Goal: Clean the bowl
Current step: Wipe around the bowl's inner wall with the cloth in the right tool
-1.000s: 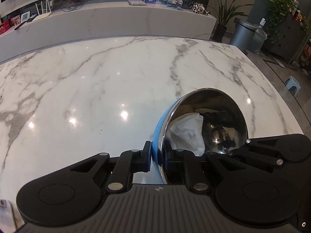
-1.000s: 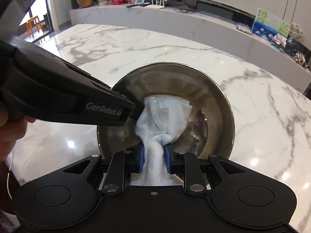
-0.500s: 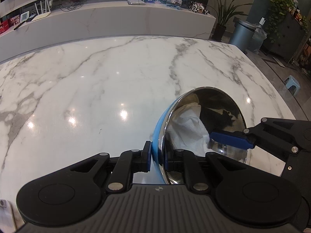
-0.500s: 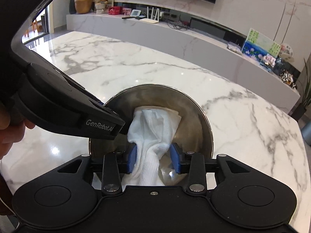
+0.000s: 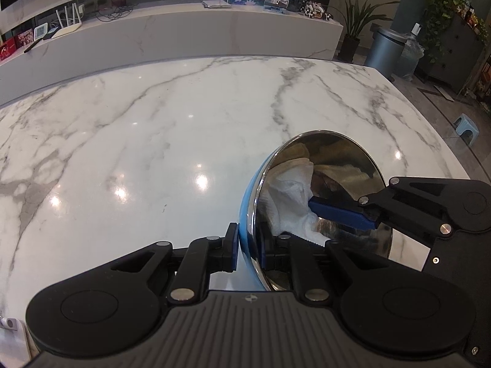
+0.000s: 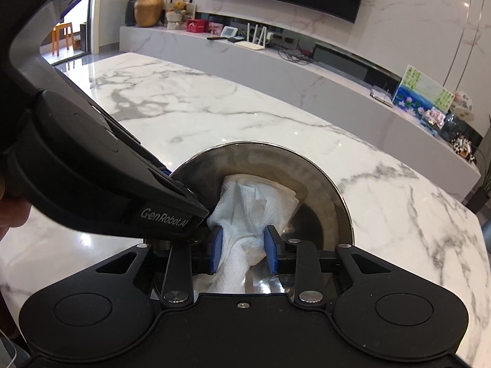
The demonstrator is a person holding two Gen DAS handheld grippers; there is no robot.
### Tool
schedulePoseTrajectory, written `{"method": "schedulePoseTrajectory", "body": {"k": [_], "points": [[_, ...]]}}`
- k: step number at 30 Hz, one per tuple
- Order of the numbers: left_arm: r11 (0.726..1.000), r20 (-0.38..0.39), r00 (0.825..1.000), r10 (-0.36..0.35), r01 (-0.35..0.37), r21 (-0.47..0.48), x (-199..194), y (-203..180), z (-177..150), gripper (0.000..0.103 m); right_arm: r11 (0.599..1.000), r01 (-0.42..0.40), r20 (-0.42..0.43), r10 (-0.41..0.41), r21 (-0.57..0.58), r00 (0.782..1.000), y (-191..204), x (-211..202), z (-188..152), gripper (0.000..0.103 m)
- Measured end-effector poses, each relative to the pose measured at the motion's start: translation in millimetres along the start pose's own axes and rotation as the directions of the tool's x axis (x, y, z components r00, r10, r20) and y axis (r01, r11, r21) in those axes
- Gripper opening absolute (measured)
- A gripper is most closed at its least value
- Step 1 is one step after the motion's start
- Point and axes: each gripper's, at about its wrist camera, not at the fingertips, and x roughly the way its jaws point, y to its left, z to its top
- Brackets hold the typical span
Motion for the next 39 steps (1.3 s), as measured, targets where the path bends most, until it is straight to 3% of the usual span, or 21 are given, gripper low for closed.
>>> {"method": "schedulePoseTrajectory", "body": {"k": [10,16,22,28,39], "points": [[1.000,-0.012,1.000,-0.008,0.008,-0.011,1.8,-0.2,-1.6,0.012,0.997,-0.022,-0.073,0.028,0.076,0.997,-7.8,0.5,4.5,0.025],[1.000,-0.014,1.000,0.002,-0.002,0.002,2.4,-2.4,-2.1,0.012,0.982,-0.087,-0.135,0.111,0.167,0.985,-17.4,-2.9,5.9,0.024],[1.000,-0.017,1.000,0.005,-0.005,0.013,2.0,-3.2,-2.6,0.011,0.968,-0.136,-0.139,0.168,0.212,0.976,-14.6,-9.1,0.1,0.023],[1.000,-0.031,0.999,-0.026,0.027,0.012,2.1,-1.6,-3.4,0.010,0.987,-0.072,-0.144,0.093,0.143,0.985,-7.0,-7.1,-0.3,0.021],[0.999,-0.037,0.999,-0.015,0.016,0.037,1.8,-3.9,-3.9,0.010,0.980,-0.051,-0.141,0.079,0.192,0.987,-18.0,-10.7,-3.2,0.020]]}}
